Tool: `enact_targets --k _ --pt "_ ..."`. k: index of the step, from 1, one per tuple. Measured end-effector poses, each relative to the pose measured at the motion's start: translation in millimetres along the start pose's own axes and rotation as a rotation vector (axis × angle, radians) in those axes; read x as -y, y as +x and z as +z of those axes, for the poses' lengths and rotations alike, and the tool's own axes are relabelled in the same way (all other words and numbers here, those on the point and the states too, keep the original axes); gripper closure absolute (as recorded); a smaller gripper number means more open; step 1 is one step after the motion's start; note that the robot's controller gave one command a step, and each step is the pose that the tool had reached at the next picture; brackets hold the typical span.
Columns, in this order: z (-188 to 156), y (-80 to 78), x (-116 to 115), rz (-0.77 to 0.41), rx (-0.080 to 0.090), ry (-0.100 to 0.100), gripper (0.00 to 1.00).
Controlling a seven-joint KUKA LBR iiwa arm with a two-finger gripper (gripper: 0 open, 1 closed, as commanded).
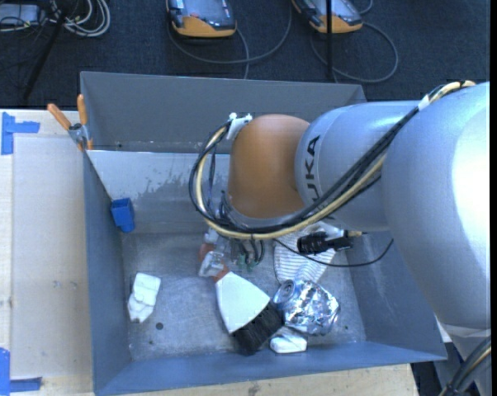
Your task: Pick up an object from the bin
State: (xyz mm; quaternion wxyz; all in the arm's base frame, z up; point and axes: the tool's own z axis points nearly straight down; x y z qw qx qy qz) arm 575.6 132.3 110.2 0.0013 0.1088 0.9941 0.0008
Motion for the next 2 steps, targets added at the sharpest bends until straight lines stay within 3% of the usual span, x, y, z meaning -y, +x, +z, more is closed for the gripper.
enact_targets --k 2 --pt "-29.8 1.5 1.0 0.001 -0.007 0.003 1.0"
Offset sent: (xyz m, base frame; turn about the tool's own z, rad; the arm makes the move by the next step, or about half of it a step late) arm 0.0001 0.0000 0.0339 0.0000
